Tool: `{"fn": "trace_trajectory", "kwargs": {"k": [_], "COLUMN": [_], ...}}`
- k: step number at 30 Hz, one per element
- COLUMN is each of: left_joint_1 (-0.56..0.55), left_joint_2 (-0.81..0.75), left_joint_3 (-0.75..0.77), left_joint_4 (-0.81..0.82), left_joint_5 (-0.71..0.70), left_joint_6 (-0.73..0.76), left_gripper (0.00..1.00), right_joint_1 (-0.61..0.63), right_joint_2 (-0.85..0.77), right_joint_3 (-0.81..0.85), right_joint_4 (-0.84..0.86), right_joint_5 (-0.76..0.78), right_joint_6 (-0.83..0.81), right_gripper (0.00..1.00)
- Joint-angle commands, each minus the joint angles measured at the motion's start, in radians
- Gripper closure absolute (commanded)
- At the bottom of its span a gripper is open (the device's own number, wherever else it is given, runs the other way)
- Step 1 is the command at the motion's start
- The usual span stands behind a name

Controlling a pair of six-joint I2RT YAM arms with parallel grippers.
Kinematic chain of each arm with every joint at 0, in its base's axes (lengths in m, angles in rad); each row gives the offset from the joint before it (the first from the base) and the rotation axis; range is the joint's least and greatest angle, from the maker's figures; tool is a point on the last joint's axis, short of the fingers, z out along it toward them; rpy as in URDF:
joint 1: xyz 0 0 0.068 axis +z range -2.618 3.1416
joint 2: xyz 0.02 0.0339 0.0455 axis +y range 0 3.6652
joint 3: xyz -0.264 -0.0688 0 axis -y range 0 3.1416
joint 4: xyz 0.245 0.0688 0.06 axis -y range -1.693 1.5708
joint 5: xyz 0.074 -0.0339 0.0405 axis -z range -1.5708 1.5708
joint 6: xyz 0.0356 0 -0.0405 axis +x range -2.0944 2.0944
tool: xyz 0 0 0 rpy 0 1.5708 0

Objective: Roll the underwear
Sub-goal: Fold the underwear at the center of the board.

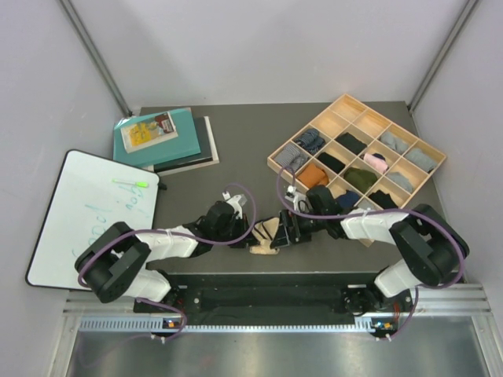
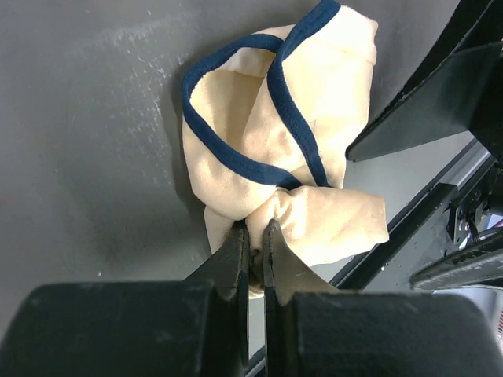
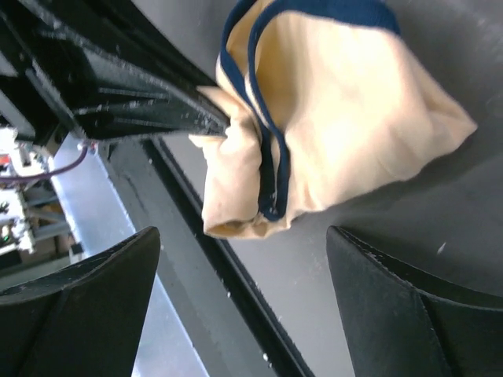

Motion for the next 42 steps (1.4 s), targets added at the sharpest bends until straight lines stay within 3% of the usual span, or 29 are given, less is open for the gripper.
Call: {"fn": "trace_trajectory", "kwargs": {"k": [1, 5, 10, 11, 12, 14, 15, 16, 18, 21, 29, 38, 41, 42], "left_joint_1": [-0.005, -0.005, -0.005, -0.003, -0.003, -0.005, -0.005, -0.003, -0.003, -0.003, -0.003, -0.003, -0.003, -0.003], "left_joint_2": [0.016, -0.002, -0.019, -0.025, -0.03, -0.047, -0.055, -0.065, -0.102, -0.168, -0.236, -0.156, -0.139, -0.133], "left_joint_3": [0.01, 0.011, 0.013, 0.013, 0.017, 0.019, 0.014, 0.013, 0.016, 0.013, -0.006, -0.047, -0.073, -0.081], "left_joint_4": [-0.054, -0.055, -0.06, -0.061, -0.064, -0.067, -0.067, -0.074, -0.109, -0.162, -0.19, -0.04, 0.021, 0.058], "left_joint_5": [-0.02, -0.02, -0.019, -0.017, -0.022, -0.025, -0.026, -0.034, -0.058, -0.098, -0.112, -0.065, -0.085, -0.082], "left_joint_6": [-0.011, -0.015, -0.021, -0.021, -0.021, -0.033, -0.038, -0.045, -0.042, -0.03, 0.024, 0.025, 0.015, 0.007], "left_gripper": [1.0, 1.0, 1.0, 1.0, 1.0, 1.0, 0.96, 0.9, 0.64, 0.43, 0.34, 0.37, 0.46, 0.54], "right_joint_1": [0.04, 0.063, 0.08, 0.079, 0.079, 0.077, 0.079, 0.079, 0.079, 0.079, 0.077, 0.079, 0.079, 0.079], "right_joint_2": [0.03, 0.053, 0.073, 0.079, 0.09, 0.102, 0.112, 0.115, 0.119, 0.119, 0.121, 0.125, 0.127, 0.125], "right_joint_3": [-0.014, -0.012, 0.002, 0.003, 0.005, 0.011, 0.012, 0.012, 0.014, 0.018, 0.021, 0.02, 0.018, 0.018], "right_joint_4": [0.048, 0.048, -0.002, -0.007, -0.013, -0.036, -0.038, -0.038, -0.041, -0.056, -0.053, -0.044, -0.041, -0.041], "right_joint_5": [0.134, 0.18, 0.244, 0.252, 0.276, 0.302, 0.318, 0.321, 0.336, 0.348, 0.335, 0.322, 0.322, 0.321], "right_joint_6": [0.02, 0.033, 0.025, 0.025, 0.028, 0.034, 0.042, 0.043, 0.052, 0.048, 0.043, 0.045, 0.048, 0.048], "right_gripper": [0.16, 0.26, 0.47, 0.53, 0.66, 0.79, 0.88, 0.9, 0.96, 1.0, 1.0, 1.0, 1.0, 1.0]}}
